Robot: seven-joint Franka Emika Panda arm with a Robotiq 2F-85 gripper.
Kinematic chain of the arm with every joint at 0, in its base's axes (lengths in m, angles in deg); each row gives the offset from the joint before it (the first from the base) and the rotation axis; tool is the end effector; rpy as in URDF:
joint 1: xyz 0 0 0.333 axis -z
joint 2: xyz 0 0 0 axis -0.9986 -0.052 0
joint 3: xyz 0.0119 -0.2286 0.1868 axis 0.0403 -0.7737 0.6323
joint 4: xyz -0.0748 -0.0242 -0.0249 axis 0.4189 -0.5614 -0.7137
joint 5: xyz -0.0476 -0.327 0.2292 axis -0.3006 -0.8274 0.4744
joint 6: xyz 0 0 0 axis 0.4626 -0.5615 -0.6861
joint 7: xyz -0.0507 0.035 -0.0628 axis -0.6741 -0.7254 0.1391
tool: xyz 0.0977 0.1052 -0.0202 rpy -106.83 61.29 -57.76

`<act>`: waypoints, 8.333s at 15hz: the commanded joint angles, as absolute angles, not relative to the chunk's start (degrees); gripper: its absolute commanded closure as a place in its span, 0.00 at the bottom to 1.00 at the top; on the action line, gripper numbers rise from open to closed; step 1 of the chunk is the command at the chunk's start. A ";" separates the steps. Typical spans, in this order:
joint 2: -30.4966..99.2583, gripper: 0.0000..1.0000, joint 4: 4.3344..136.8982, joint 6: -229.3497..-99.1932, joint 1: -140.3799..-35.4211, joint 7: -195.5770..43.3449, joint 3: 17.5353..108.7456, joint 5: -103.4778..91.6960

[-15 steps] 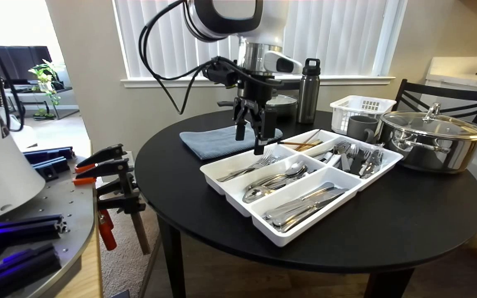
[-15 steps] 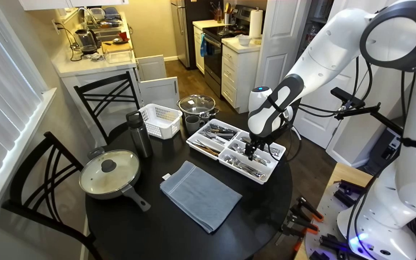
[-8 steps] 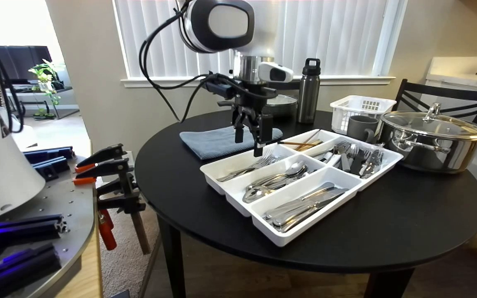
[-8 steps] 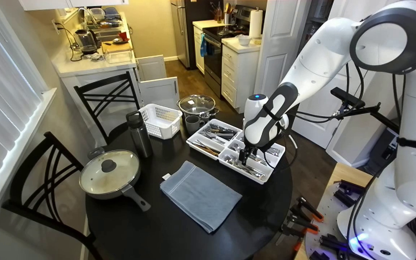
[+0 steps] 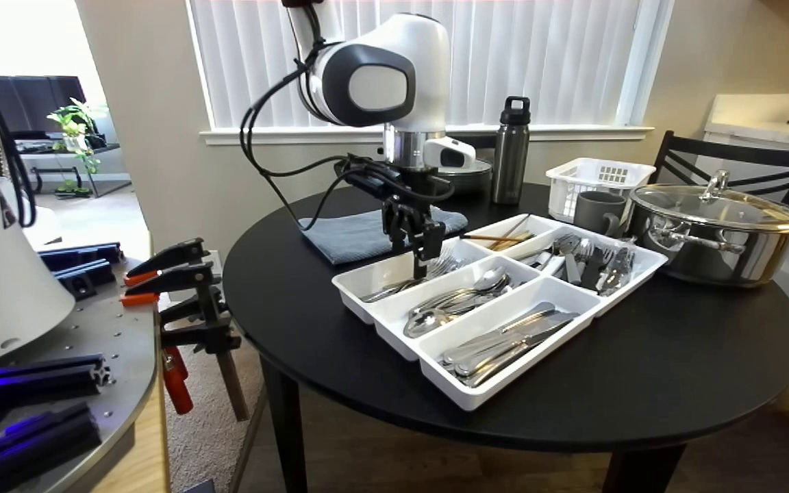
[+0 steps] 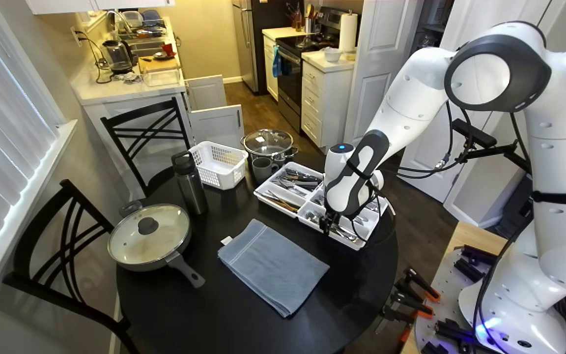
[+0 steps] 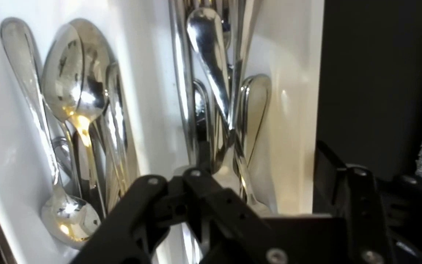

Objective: Place one fork, spoon and knife from the cutlery holder on the blue towel.

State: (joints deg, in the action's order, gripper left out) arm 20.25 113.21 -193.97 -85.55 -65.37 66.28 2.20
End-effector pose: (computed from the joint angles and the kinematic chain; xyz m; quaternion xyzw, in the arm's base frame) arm 0.4827 -0.0246 0.0379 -0.9999 0.0088 0.0108 0.0088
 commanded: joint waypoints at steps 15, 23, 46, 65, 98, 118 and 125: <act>23.14 0.00 110.25 -183.08 -70.04 -53.21 78.80 7.72; 20.86 0.32 108.12 -183.19 -76.50 -57.06 70.58 3.22; 16.23 0.98 103.96 -181.90 -81.86 -62.59 65.84 -0.81; 17.74 0.98 101.26 -173.18 -85.93 -65.33 64.21 -6.71; 24.42 0.99 102.97 -175.68 -83.86 -61.07 68.49 -4.41; 5.16 0.99 81.61 -171.55 -77.39 -46.27 90.63 25.59; -1.37 0.99 75.13 -171.69 -81.06 -50.28 90.75 23.95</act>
State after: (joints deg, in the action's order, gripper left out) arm 0.37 77.59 -172.96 -80.00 -48.36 91.37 23.96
